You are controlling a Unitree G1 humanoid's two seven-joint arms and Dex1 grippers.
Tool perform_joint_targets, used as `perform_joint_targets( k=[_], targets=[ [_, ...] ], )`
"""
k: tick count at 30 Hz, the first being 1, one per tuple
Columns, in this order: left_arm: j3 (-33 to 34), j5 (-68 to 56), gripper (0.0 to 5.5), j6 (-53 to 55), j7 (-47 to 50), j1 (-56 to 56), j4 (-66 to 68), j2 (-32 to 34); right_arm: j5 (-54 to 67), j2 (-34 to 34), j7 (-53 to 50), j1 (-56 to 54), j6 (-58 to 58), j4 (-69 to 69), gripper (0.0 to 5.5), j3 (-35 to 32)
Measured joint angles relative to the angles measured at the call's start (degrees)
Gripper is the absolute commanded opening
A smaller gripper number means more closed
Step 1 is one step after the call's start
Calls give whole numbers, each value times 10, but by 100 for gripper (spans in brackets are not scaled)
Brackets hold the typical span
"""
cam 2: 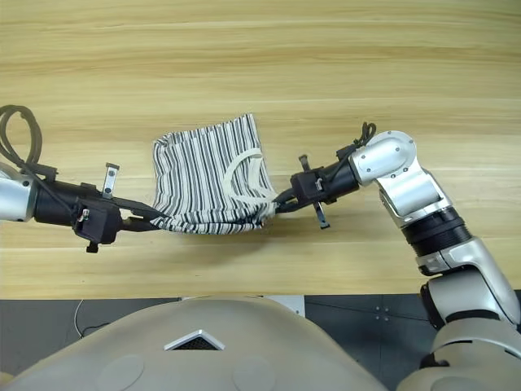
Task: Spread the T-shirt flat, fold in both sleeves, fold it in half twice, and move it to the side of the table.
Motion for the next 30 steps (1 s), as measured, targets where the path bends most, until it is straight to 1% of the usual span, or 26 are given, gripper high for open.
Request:
perform_joint_targets(
  k=[1, 3, 6, 10, 17, 23, 24, 25, 27, 28, 30],
  targets=[
    [3, 0, 25, -1, -12, 4, 0, 0, 1, -4, 11, 11, 17, -16, 10, -1],
    [3, 12, 25, -2, -14, 0, 17, -4, 5, 8, 0, 12, 26, -11, 10, -13],
    [1, 39, 25, -4, -15, -47, 83, -36, 4, 63, -50, -16, 30, 23, 10, -49],
    [-3, 50, 25, -10, -27, -91, 158, -75, -1, 93, -63, -39, 27, 70, 10, -73],
    [-11, 73, 25, -24, -41, -160, 283, -140, -24, 137, -67, -88, 9, 159, 10, -93],
    [-32, 113, 25, -29, -46, -220, 394, -201, -63, 175, -89, -116, -33, 250, 10, -99],
    [-35, 119, 52, -27, -46, -226, 415, -211, -69, 185, -93, -123, -39, 263, 10, -100],
    [-38, 124, 68, -26, -46, -230, 430, -217, -74, 191, -98, -127, -47, 272, 43, -101],
    [-46, 139, 104, -25, -45, -242, 474, -238, -86, 208, -112, -137, -54, 304, 80, -103],
    [-48, 145, 114, -24, -45, -250, 497, -250, -90, 215, -121, -143, -58, 321, 91, -106],
    [-49, 158, 153, -26, -38, -267, 537, -262, -103, 226, -147, -156, -73, 355, 135, -117]
  ],
)
